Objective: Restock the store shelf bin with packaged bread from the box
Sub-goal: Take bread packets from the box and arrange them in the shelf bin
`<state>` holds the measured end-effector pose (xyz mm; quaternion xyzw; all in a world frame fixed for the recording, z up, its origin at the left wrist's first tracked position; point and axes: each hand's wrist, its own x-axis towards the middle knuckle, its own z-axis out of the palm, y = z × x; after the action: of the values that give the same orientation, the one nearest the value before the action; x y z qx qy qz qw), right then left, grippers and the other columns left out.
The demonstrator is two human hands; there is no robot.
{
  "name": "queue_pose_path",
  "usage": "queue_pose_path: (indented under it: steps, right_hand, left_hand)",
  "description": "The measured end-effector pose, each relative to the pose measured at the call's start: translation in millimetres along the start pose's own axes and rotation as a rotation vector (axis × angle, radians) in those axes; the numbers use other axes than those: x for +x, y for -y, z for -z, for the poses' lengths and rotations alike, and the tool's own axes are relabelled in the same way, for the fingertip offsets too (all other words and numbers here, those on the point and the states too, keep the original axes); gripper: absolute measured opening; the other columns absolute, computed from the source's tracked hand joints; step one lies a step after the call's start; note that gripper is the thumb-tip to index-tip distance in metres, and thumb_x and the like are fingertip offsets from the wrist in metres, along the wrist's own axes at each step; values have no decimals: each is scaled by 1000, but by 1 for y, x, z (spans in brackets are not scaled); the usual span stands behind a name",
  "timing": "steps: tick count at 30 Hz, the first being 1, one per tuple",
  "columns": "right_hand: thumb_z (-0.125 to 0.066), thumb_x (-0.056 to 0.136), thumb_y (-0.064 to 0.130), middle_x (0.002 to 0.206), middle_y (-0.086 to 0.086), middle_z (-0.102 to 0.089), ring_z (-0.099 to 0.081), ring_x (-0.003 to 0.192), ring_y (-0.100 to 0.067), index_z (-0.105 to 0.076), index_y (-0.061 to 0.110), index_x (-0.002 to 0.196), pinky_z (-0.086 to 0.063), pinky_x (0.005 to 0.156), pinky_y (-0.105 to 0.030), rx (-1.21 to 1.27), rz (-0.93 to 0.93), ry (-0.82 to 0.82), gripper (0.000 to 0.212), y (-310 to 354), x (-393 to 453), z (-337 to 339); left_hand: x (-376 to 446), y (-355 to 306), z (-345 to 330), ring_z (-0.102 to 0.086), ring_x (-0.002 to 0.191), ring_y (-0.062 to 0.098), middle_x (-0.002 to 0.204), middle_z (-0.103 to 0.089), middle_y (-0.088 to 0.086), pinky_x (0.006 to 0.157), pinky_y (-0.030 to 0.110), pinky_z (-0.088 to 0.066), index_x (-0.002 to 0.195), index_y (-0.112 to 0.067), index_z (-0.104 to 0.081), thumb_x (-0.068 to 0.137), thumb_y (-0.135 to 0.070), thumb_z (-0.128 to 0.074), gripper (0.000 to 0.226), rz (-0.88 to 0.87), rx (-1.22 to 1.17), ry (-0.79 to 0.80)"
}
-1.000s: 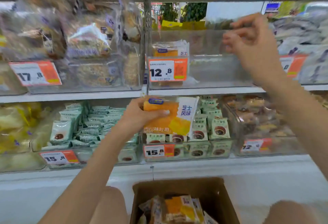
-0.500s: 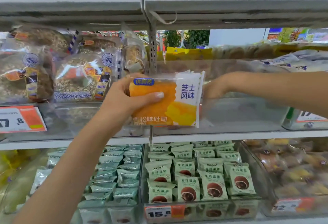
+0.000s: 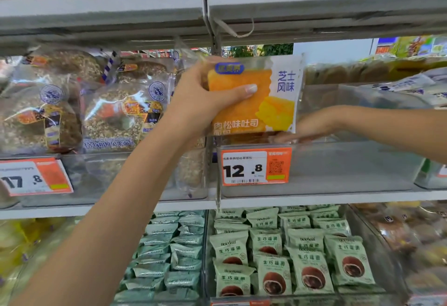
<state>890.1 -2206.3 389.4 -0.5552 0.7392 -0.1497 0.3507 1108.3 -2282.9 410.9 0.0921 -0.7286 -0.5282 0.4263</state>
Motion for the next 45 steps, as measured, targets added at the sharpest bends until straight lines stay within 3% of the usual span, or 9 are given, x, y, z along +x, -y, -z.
queue_pose_path:
  steps: [4,11,17,24,30,35,38,41,45]
  right_hand:
    - [-35,98,2,55,2,-67,-61,43,-4,-55,9,79,-52,44,-18,380,4,-188,28,-8,2,3]
    - [-55,94,19,88,-7,-57,-64,44,-11,-51,12,98,-55,44,-28,691,-158,-407,9,-11,29,13]
    - [-48,97,16,78,-9,-55,-61,58,-18,-49,9,86,-54,56,-33,762,-128,-380,13,-21,31,22]
    - [-42,92,-2,80,-10,-47,-55,60,-22,-44,6,80,-52,36,-30,961,-154,-489,15,-21,21,27]
    - [-36,84,-11,103,-14,-53,-63,82,-36,-45,3,93,-54,56,-53,1056,-147,-487,19,-22,23,27]
    - [-48,97,22,136,-8,-40,-40,126,-33,-44,12,130,-42,94,-60,842,-257,-599,35,-27,27,28]
    - [-45,97,39,141,-12,-37,-40,129,-40,-49,16,128,-33,100,-67,910,-183,-374,38,-23,30,26]
    - [-34,101,42,104,-12,-54,-57,91,-32,-55,13,94,-38,101,-60,896,-147,-312,36,-16,32,20]
    - [-28,101,46,124,-15,-52,-58,101,-36,-45,13,129,-44,95,-60,902,-170,-341,46,-16,30,19]
  left_hand:
    - [25,-6,-14,-66,72,0,88,-67,-8,59,17,-52,94,-21,-61,67,-10,-83,36,-128,262,159]
    - [58,13,-37,-59,74,22,84,-68,14,66,36,-49,86,-7,-72,57,-33,-89,42,-138,994,415]
    - [62,31,-47,-63,87,20,92,-67,6,73,31,-54,89,-12,-67,65,-21,-87,32,173,528,264]
    - [65,24,-42,-53,77,15,80,-54,-7,59,26,-45,78,-21,-56,61,-28,-89,38,51,1124,479]
    - [59,37,-53,-50,82,20,80,-45,-8,64,32,-43,91,-22,-50,82,-1,-55,23,-58,1416,620]
    - [67,31,-46,-57,85,24,80,-52,-4,73,38,-51,69,-23,-47,80,5,-54,31,-205,1357,428]
    - [67,33,-49,-54,93,21,101,-54,1,76,35,-48,97,-20,-53,78,-14,-73,29,-128,1222,538]
    - [67,47,-63,-37,123,25,136,-40,7,100,39,-38,139,-19,-35,82,-27,-71,68,-1,1312,742]
    - [70,64,-72,4,145,28,158,2,2,112,58,-8,151,-28,6,89,-37,-61,91,-40,1487,828]
